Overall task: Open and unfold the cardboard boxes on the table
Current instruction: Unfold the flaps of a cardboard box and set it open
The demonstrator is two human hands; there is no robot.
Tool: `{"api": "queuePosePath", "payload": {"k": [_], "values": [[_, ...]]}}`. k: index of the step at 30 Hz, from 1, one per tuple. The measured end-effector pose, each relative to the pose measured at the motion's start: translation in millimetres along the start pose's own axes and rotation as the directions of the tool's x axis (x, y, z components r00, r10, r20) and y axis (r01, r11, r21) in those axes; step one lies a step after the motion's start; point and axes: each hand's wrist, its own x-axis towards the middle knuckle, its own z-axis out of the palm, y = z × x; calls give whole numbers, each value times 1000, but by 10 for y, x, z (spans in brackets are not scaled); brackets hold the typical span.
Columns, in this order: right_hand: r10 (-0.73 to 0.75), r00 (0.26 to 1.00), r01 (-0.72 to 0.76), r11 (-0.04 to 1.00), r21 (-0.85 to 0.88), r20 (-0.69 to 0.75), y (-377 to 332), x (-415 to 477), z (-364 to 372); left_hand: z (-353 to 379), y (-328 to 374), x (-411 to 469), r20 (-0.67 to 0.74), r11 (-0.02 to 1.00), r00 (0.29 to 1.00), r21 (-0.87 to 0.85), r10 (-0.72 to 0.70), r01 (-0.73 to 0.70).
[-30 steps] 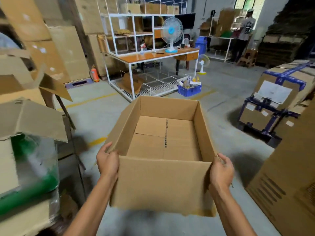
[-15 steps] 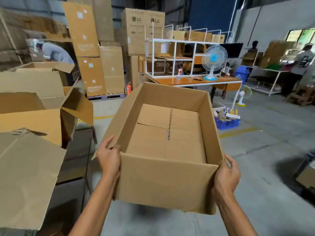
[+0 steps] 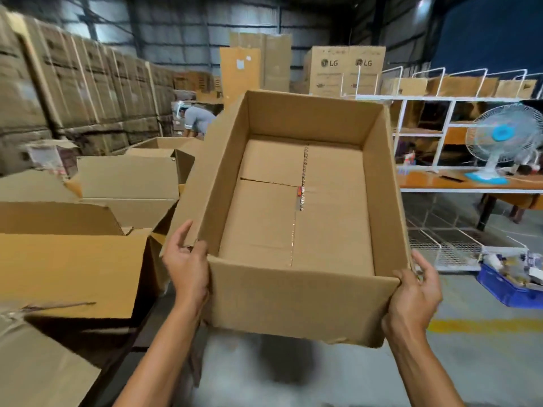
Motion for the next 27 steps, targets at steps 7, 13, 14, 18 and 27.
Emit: {"api": "queuePosePath", "payload": {"k": [7,13,14,18,27], "values": [[-32,967,-6,989,149,251,65,1185,1475,784,133,988,-225,987,962,59,157,-147],[-46,827,-37,990,136,560,65,1785,2830,1038,372,1658,-397,969,887,159,237,-188],[-45,798,-43,990,132,601,109,1805,3051,1018,399,1753,-430,968,870,165,242,-188],[-24,667,-125,982,144,744,327,1715,3876,824,453,2099,-556,960,785,211,274,-186],[-63,407,-200,967,157,911,630,1239,5568,329,580,2934,-705,933,613,299,358,-201]]}}
